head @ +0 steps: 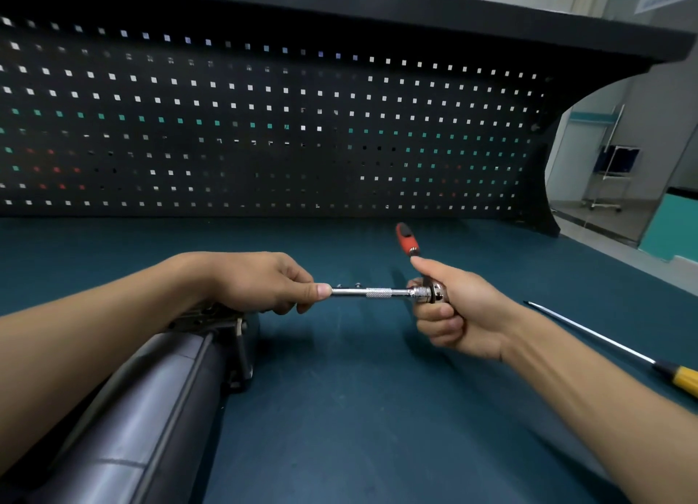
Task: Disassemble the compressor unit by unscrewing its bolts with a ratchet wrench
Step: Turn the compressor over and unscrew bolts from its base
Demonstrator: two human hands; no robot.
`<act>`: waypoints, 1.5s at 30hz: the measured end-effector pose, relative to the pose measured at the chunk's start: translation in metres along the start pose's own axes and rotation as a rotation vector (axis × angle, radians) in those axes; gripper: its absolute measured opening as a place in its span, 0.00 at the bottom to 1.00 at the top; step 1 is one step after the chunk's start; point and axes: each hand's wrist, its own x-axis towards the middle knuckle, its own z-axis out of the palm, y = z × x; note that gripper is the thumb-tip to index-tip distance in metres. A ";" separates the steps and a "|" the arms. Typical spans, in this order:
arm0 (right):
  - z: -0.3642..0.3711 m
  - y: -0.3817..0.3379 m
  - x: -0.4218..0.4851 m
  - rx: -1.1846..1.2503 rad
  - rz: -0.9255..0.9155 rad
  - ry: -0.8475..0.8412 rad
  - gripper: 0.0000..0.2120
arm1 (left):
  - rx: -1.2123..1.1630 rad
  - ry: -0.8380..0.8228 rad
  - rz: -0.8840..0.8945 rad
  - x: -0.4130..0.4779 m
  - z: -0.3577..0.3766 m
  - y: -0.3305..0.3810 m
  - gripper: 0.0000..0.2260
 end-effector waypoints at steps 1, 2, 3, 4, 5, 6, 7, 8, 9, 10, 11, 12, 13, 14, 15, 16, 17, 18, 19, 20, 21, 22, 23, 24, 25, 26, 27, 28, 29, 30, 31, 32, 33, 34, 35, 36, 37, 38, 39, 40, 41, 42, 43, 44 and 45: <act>0.000 0.000 -0.001 -0.016 -0.034 -0.004 0.19 | -0.004 -0.006 -0.006 0.000 0.000 0.000 0.25; 0.001 0.000 -0.002 -0.040 -0.068 -0.006 0.18 | -0.004 -0.009 -0.008 -0.001 0.000 0.001 0.25; 0.001 0.000 -0.003 -0.073 -0.105 -0.008 0.17 | -0.002 -0.009 -0.006 -0.001 0.000 0.001 0.25; 0.001 0.000 -0.004 -0.113 -0.144 -0.007 0.17 | 0.001 -0.008 -0.001 -0.001 0.000 0.001 0.24; 0.002 0.001 -0.004 -0.152 -0.185 -0.006 0.18 | 0.006 -0.006 0.006 -0.001 0.001 0.002 0.24; 0.001 0.001 -0.004 -0.184 -0.226 -0.006 0.18 | 0.012 -0.003 0.012 -0.002 0.001 0.002 0.23; 0.000 0.002 -0.003 -0.208 -0.266 -0.007 0.19 | 0.020 -0.001 0.016 -0.002 0.001 0.002 0.22; -0.001 0.004 -0.002 -0.230 -0.299 -0.005 0.20 | 0.033 0.002 0.017 -0.003 0.002 0.003 0.21; -0.002 0.005 -0.001 -0.260 -0.325 0.002 0.22 | 0.048 0.005 0.017 -0.003 0.002 0.003 0.21; -0.004 0.006 0.000 -0.300 -0.348 0.018 0.23 | 0.060 0.007 0.013 -0.003 0.002 0.004 0.21; -0.004 0.007 0.001 -0.344 -0.373 0.038 0.24 | 0.062 0.010 0.009 -0.003 0.002 0.005 0.22; -0.005 0.008 0.002 -0.386 -0.402 0.059 0.24 | 0.058 0.011 0.005 -0.003 0.002 0.005 0.23; -0.006 0.009 0.004 -0.422 -0.433 0.078 0.23 | 0.053 0.011 0.001 -0.003 0.002 0.006 0.24; -0.007 0.010 0.006 -0.452 -0.465 0.093 0.22 | 0.050 0.010 -0.003 -0.002 0.003 0.006 0.25; -0.007 0.010 0.007 -0.476 -0.499 0.106 0.20 | 0.048 0.009 -0.006 -0.002 0.003 0.005 0.25; -0.007 0.011 0.008 -0.493 -0.532 0.116 0.18 | 0.044 0.010 -0.009 -0.001 0.003 0.005 0.26; -0.006 0.012 0.009 -0.504 -0.563 0.124 0.15 | 0.041 0.012 -0.012 -0.001 0.003 0.004 0.26; -0.005 0.012 0.009 -0.509 -0.593 0.131 0.13 | 0.042 0.014 -0.015 -0.001 0.003 0.004 0.26; -0.004 0.013 0.009 -0.512 -0.627 0.132 0.11 | 0.043 0.014 -0.019 0.000 0.003 0.004 0.26; -0.002 0.014 0.008 -0.523 -0.665 0.132 0.10 | 0.044 0.012 -0.022 0.000 0.003 0.003 0.26; -0.002 0.015 0.007 -0.549 -0.705 0.133 0.10 | 0.046 0.012 -0.025 0.000 0.003 0.003 0.27; -0.001 0.015 0.006 -0.584 -0.740 0.137 0.09 | 0.051 0.016 -0.027 0.000 0.003 0.003 0.27; -0.002 0.015 0.005 -0.617 -0.768 0.142 0.08 | 0.055 0.023 -0.029 0.000 0.003 0.003 0.27; -0.002 0.015 0.004 -0.643 -0.790 0.147 0.07 | 0.059 0.030 -0.029 0.000 0.003 0.003 0.27; -0.003 0.016 0.003 -0.659 -0.810 0.151 0.06 | 0.062 0.034 -0.027 -0.001 0.003 0.003 0.27; -0.003 0.016 0.003 -0.666 -0.827 0.154 0.06 | 0.064 0.035 -0.024 -0.001 0.003 0.003 0.27; -0.003 0.018 0.003 -0.670 -0.846 0.156 0.06 | 0.064 0.034 -0.021 -0.001 0.003 0.003 0.27; -0.003 0.019 0.003 -0.681 -0.869 0.164 0.06 | 0.063 0.029 -0.016 -0.001 0.003 0.003 0.27; -0.003 0.021 0.004 -0.700 -0.894 0.178 0.06 | 0.060 0.024 -0.011 -0.002 0.003 0.003 0.27; -0.004 0.022 0.005 -0.724 -0.914 0.197 0.05 | 0.056 0.019 -0.006 -0.002 0.003 0.003 0.26; -0.004 0.023 0.005 -0.747 -0.924 0.215 0.05 | 0.053 0.018 -0.003 -0.002 0.004 0.003 0.25; -0.004 0.023 0.005 -0.774 -0.929 0.233 0.05 | 0.053 0.020 0.001 -0.002 0.004 0.003 0.24; -0.005 0.022 0.005 -0.821 -0.940 0.254 0.05 | 0.056 0.024 0.007 -0.003 0.004 0.003 0.23; -0.005 0.022 0.004 -0.883 -0.964 0.277 0.06 | 0.063 0.026 0.016 -0.003 0.004 0.003 0.22; -0.005 0.021 0.003 -0.941 -0.990 0.297 0.06 | 0.076 0.026 0.026 -0.003 0.004 0.003 0.22; -0.005 0.021 0.003 -0.977 -1.011 0.311 0.05 | 0.094 0.027 0.035 -0.003 0.004 0.004 0.21; -0.005 0.021 0.004 -0.992 -1.019 0.320 0.05 | 0.116 0.030 0.043 -0.003 0.004 0.004 0.21; -0.005 0.022 0.004 -0.996 -1.025 0.328 0.06 | 0.142 0.037 0.048 -0.003 0.003 0.004 0.20; -0.005 0.023 0.006 -0.995 -1.037 0.337 0.07 | 0.169 0.044 0.052 -0.002 0.003 0.004 0.20; -0.005 0.024 0.007 -0.993 -1.050 0.344 0.09 | 0.193 0.051 0.053 -0.002 0.003 0.004 0.20; -0.005 0.025 0.007 -0.988 -1.056 0.344 0.10 | 0.210 0.053 0.053 -0.001 0.003 0.004 0.19; -0.005 0.025 0.007 -0.981 -1.045 0.339 0.10 | 0.216 0.051 0.053 -0.001 0.003 0.004 0.19; -0.004 0.025 0.007 -0.970 -1.019 0.335 0.09 | 0.216 0.048 0.055 -0.001 0.003 0.004 0.19; -0.003 0.025 0.006 -0.945 -0.981 0.331 0.09 | 0.214 0.045 0.057 -0.001 0.003 0.004 0.19; -0.003 0.025 0.006 -0.900 -0.942 0.325 0.09 | 0.214 0.046 0.058 -0.001 0.003 0.004 0.19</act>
